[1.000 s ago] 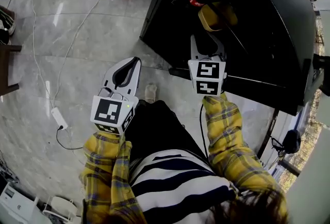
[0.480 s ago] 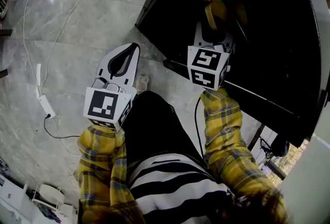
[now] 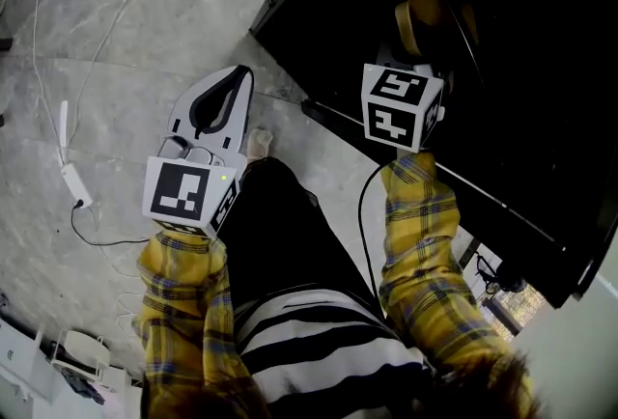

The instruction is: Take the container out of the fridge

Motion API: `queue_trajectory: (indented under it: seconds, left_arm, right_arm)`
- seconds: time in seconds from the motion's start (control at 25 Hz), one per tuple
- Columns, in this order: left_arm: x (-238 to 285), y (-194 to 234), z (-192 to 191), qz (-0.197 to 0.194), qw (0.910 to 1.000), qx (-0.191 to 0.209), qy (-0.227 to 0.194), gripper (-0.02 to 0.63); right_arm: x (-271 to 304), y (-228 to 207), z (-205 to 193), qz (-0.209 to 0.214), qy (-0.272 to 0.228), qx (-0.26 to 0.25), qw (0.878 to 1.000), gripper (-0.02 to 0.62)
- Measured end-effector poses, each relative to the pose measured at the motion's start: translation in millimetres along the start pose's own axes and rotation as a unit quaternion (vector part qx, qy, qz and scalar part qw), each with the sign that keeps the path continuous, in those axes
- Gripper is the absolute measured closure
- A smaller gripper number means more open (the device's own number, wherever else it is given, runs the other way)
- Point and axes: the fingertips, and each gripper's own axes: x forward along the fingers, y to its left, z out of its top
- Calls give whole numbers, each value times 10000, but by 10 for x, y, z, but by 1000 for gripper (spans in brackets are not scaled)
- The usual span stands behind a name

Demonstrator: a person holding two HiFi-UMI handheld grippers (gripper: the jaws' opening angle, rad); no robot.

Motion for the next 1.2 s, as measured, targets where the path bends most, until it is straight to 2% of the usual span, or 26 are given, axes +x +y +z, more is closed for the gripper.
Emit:
queue_trajectory:
  seconds: [0.04, 0.2, 0.36, 0.64, 1.2]
  left_arm:
    - [-1, 10, 4, 8, 10000, -3, -1, 588]
    - [-51, 57, 17, 40, 10000, -20, 16, 587]
    - [-102, 114, 28, 81, 10000, -47, -6, 587]
    - [-237, 131, 109, 63, 9999, 39, -89, 588]
    - [-995, 216, 374, 275, 9993, 90, -244, 586]
  right_arm:
    - [14, 1, -8, -26, 49, -25, 10000, 443]
    - [15, -62, -22, -291, 139, -161, 9993, 534]
    - [9, -77, -28, -219, 178, -2, 9996, 545]
    - [-152, -4, -40, -213, 163, -10, 9996, 554]
    - [-868, 526, 135, 198, -93, -111, 9997, 554]
